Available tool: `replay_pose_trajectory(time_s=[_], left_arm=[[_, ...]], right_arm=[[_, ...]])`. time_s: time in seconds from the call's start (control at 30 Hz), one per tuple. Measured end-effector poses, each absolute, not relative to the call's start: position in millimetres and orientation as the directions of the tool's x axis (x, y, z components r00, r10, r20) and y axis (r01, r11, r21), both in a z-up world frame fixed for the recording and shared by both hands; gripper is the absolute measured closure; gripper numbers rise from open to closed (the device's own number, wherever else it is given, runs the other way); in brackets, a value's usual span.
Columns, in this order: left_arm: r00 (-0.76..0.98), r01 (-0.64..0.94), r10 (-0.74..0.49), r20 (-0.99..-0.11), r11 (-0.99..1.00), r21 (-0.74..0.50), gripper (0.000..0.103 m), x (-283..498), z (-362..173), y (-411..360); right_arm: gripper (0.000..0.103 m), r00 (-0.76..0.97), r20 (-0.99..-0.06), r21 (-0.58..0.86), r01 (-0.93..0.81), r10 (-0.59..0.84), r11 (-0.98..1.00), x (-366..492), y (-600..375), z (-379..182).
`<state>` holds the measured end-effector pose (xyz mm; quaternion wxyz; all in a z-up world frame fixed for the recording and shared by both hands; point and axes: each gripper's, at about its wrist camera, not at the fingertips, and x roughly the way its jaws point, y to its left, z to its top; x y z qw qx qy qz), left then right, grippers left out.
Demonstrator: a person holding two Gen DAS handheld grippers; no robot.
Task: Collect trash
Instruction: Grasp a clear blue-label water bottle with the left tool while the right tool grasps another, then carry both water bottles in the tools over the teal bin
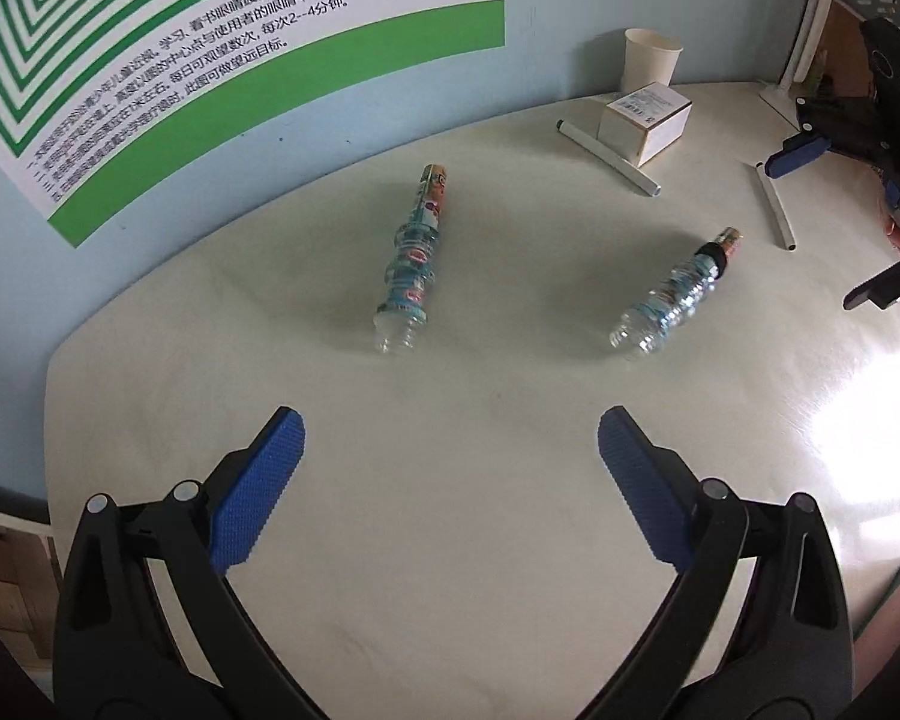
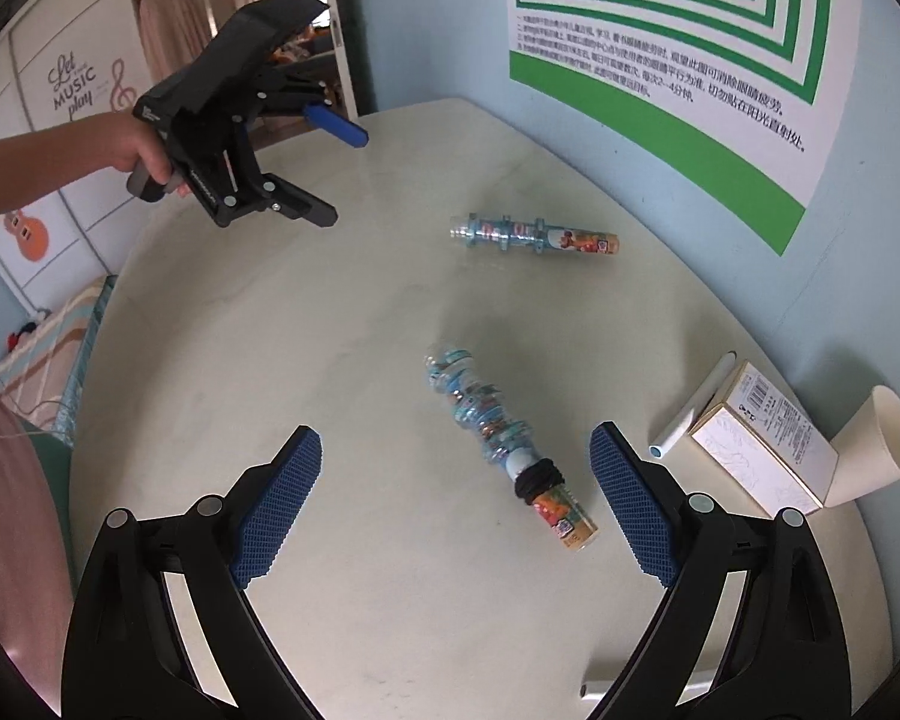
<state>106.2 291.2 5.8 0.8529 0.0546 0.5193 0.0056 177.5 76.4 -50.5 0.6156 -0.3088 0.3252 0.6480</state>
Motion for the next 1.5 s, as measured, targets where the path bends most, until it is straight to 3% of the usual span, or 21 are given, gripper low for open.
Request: replay_pose_trajectory(time_s=[0.17,0.37,0.43,0.57,0.63,0.67,0.7,0.73,0.83,1.17,1.5], left_arm=[[0.451,0.100,-0.028,-0.892,0.995,0.019,0.007,157,-22,313],[0.433,0.223,-0.072,-0.898,0.974,0.030,0.007,196,-58,315],[0.426,0.254,-0.087,-0.901,0.967,0.026,0.007,203,-68,313],[0.424,0.288,-0.098,-0.900,0.957,0.031,0.010,209,-82,313],[0.446,0.281,-0.130,-0.886,0.960,0.001,0.017,210,-82,316],[0.463,0.290,-0.139,-0.875,0.957,0.002,0.028,209,-80,317],[0.474,0.298,-0.146,-0.868,0.955,0.002,0.040,208,-79,317],[0.480,0.304,-0.151,-0.864,0.953,0.002,0.046,207,-78,316],[0.484,0.299,-0.153,-0.861,0.954,-0.002,0.071,206,-76,316],[0.463,0.295,-0.147,-0.874,0.955,-0.004,0.072,197,-67,305],[0.511,0.261,-0.087,-0.855,0.964,0.058,0.072,154,-14,287]], right_arm=[[0.014,-0.088,-0.824,0.082,-0.996,0.560,-0.036,207,102,-80],[0.016,-0.143,-0.831,0.128,-0.990,0.537,-0.066,220,114,-108],[0.026,-0.160,-0.835,0.145,-0.987,0.526,-0.070,222,116,-118],[0.034,-0.168,-0.837,0.156,-0.986,0.520,-0.067,223,116,-137],[0.048,-0.173,-0.820,0.166,-0.984,0.546,-0.062,224,115,-137],[0.054,-0.170,-0.818,0.166,-0.984,0.550,-0.057,224,116,-138],[0.066,-0.166,-0.817,0.163,-0.985,0.552,-0.056,224,116,-138],[0.069,-0.157,-0.819,0.153,-0.987,0.552,-0.052,223,116,-138],[0.069,-0.169,-0.814,0.167,-0.984,0.555,-0.055,221,115,-139],[0.069,-0.167,-0.796,0.187,-0.982,0.581,-0.027,226,101,-116],[0.069,-0.112,-0.768,0.123,-0.992,0.631,-0.027,210,85,-64]])
